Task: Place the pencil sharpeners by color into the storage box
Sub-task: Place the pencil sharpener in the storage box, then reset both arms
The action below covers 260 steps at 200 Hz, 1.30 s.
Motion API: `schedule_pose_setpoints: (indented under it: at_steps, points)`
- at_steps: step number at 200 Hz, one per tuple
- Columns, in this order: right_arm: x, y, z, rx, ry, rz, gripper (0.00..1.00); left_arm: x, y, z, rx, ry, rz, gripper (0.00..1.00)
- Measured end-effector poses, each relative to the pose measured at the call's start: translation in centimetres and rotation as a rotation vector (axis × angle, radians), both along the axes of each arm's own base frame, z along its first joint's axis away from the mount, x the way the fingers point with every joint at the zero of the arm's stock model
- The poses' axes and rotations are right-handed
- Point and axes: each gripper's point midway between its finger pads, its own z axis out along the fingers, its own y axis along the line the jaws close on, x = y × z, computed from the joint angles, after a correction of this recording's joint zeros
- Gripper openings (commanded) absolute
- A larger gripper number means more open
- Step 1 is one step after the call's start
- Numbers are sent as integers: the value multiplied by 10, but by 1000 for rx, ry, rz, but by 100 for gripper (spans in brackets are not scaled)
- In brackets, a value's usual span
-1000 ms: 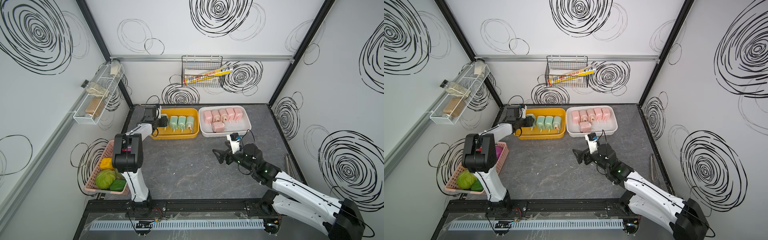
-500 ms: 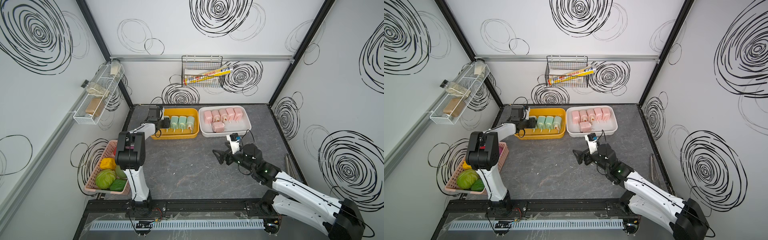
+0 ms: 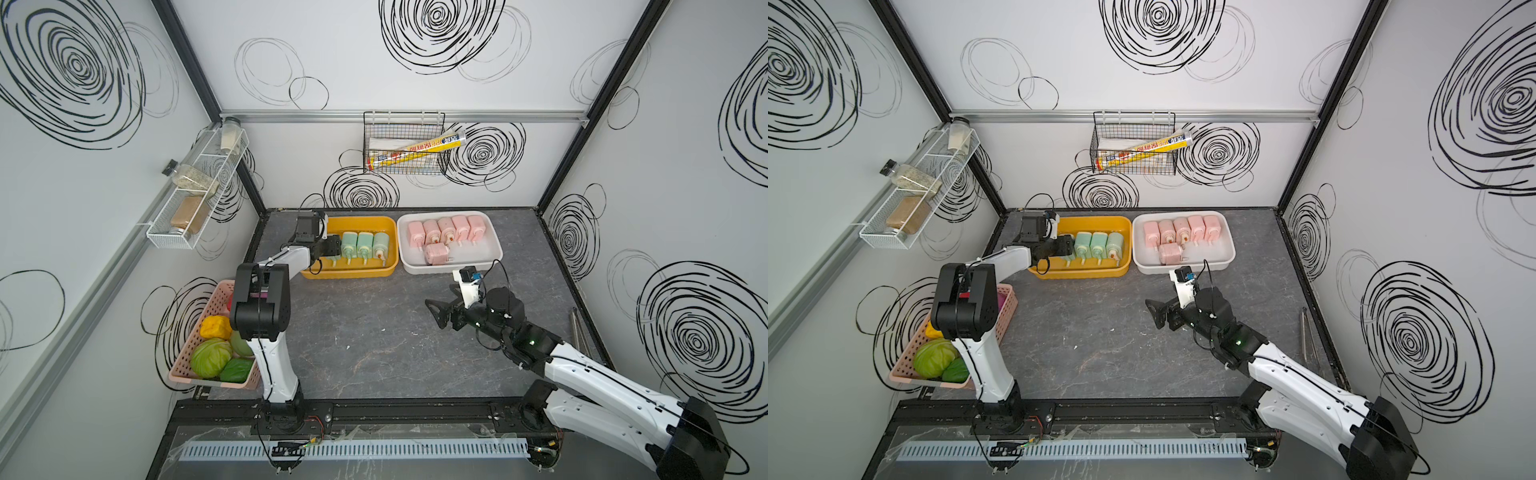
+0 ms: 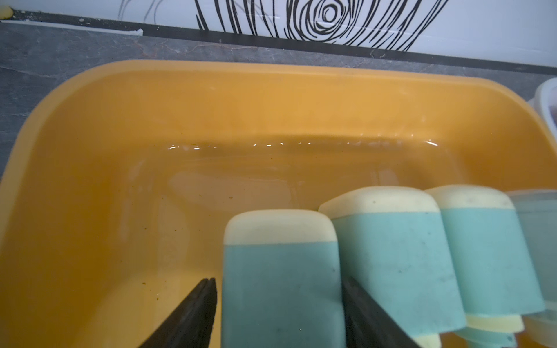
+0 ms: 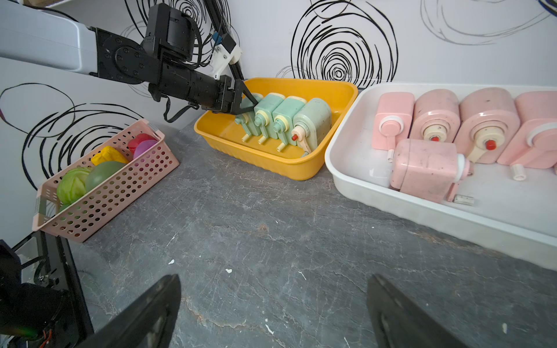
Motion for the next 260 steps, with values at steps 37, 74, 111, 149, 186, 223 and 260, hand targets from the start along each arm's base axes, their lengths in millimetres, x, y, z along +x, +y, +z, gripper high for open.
schedule_pose_setpoints:
  at_steps: [37, 74, 111, 149, 186, 223, 260]
  points:
    - [1, -1, 0, -4, -4, -5, 100, 3, 5, 8, -72, -19, 27, 100]
    - [5, -4, -2, -34, -23, -25, 100, 2, 2, 26, -100, -58, 41, 99]
    - [24, -16, 0, -87, -71, -113, 100, -20, 6, 51, -100, -118, 78, 99]
    - [60, -58, 16, -85, -147, -299, 100, -65, 8, 104, -106, -284, 118, 99]
    - [94, -118, 25, -70, -196, -519, 100, -113, 5, 134, -79, -435, 149, 99]
    - [109, -190, 14, -85, -215, -750, 100, -147, 18, 121, -14, -481, 210, 99]
    - [109, -258, 1, -84, -227, -978, 100, -165, 35, 96, 60, -473, 281, 99]
